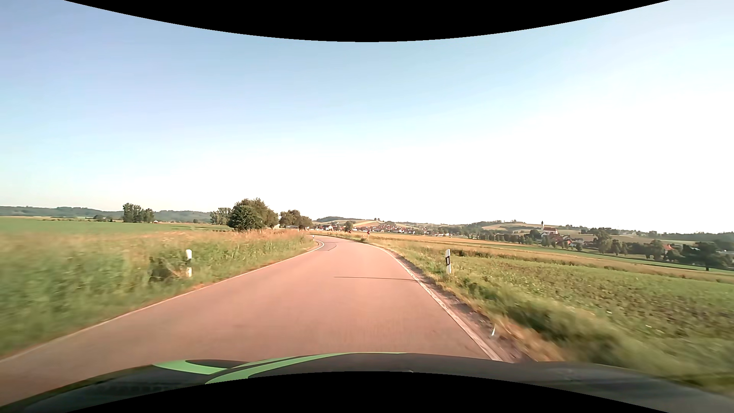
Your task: Follow the waypoints while adhering to traffic rules and regulations
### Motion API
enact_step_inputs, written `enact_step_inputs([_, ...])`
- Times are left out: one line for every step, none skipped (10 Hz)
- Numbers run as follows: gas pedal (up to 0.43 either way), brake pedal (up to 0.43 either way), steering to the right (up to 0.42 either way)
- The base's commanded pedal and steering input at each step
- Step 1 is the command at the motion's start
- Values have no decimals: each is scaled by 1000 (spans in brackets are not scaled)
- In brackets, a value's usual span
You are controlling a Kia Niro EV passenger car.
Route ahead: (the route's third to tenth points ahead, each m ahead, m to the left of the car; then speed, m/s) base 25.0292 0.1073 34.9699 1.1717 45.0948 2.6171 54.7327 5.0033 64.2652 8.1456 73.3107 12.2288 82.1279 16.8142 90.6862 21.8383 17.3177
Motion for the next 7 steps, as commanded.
enact_step_inputs([0,262,-1])
enact_step_inputs([0,256,-2])
enact_step_inputs([0,250,-3])
enact_step_inputs([0,232,-4])
enact_step_inputs([0,213,-5])
enact_step_inputs([0,213,-5])
enact_step_inputs([0,220,-5])
